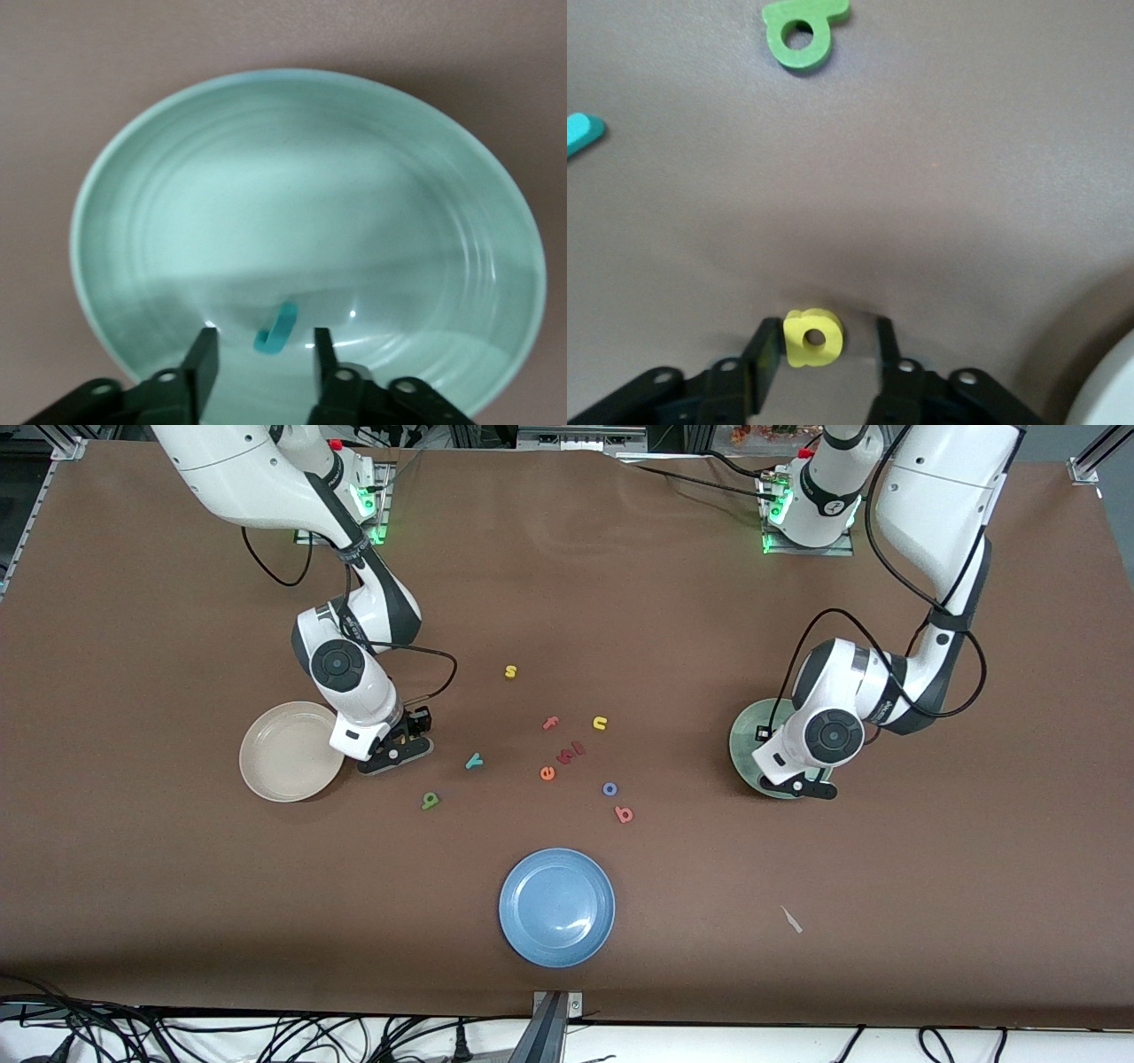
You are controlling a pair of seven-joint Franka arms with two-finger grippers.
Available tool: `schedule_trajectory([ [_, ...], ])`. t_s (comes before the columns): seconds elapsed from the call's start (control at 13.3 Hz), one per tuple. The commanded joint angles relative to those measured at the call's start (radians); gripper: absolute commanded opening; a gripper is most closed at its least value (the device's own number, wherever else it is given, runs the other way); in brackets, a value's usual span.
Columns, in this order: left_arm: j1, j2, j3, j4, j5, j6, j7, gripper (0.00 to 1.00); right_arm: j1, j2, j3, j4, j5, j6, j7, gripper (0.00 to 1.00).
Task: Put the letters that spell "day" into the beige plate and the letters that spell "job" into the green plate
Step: 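Drop the d on the white plate while the left gripper reaches the o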
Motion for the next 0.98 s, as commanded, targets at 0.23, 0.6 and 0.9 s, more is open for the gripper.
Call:
schedule_trajectory([
  [0.23, -0.011, -0.120, -0.021, 0.027, -0.120, -0.042, -0.058, 1.00, 0.003, 0.029, -0.001, 0.012, -0.013, 0.033, 0.003, 0.31],
  [0.6, -0.111, -0.016, -0.035, 0.249, -0.187, -0.028, -0.342, 1.00, 0.005, 0.025, -0.001, 0.024, -0.011, 0.027, -0.003, 0.16],
  [0.9, -0.158, 0.170, -0.035, 0.493, -0.181, -0.025, -0.465, 1.00, 0.003, -0.005, -0.004, 0.073, 0.001, -0.051, -0.005, 0.13],
])
